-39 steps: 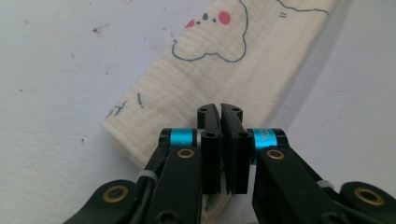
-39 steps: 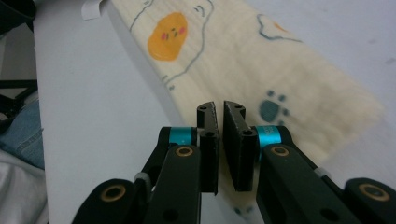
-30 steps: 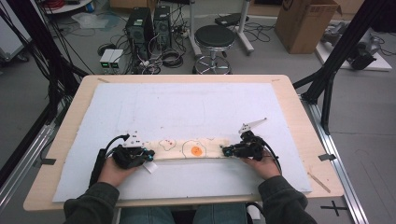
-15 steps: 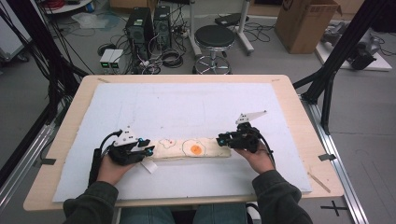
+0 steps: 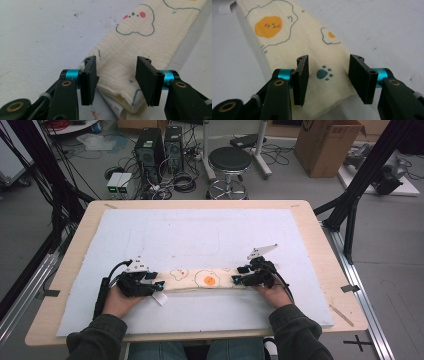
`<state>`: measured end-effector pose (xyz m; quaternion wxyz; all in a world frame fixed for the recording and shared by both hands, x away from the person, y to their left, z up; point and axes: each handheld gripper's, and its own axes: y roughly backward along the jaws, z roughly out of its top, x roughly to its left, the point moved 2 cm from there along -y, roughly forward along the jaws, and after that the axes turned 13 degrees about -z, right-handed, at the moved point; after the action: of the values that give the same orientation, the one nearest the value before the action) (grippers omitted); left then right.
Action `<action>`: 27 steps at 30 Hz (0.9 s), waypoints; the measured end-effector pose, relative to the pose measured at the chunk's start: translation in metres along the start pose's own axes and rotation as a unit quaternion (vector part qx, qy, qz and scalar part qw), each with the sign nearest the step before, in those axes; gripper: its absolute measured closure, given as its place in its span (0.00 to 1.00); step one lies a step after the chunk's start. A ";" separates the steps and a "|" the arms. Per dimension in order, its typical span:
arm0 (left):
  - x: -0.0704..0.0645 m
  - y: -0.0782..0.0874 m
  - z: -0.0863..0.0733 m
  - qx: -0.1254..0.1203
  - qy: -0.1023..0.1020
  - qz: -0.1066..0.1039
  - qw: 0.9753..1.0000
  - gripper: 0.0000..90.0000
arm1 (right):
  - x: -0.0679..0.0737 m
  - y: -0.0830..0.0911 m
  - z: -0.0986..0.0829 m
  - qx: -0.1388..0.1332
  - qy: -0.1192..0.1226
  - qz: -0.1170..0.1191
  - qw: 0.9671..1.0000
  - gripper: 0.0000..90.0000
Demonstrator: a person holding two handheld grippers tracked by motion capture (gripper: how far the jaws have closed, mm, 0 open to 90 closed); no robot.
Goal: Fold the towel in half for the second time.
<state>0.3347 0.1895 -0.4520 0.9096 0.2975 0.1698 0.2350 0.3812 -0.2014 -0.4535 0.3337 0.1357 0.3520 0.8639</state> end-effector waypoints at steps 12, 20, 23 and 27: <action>-0.001 0.000 -0.003 -0.004 -0.012 0.002 1.000 0.59 | 0.004 0.000 -0.007 -0.027 0.059 -0.013 0.998 0.54; -0.001 0.000 -0.004 -0.008 -0.012 0.003 1.000 0.58 | 0.004 0.000 -0.008 -0.029 0.055 -0.014 0.998 0.54; -0.003 0.004 0.000 -0.009 -0.011 -0.002 1.000 0.57 | 0.005 0.001 -0.007 -0.028 0.049 -0.011 0.998 0.51; 0.002 0.017 0.009 -0.051 0.013 -0.008 0.999 0.49 | 0.001 0.012 -0.001 -0.053 0.016 0.005 0.998 0.46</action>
<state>0.3354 0.1983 -0.4351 0.9232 0.2462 0.1720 0.2397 0.3747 -0.2077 -0.4462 0.3309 0.1058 0.3103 0.8849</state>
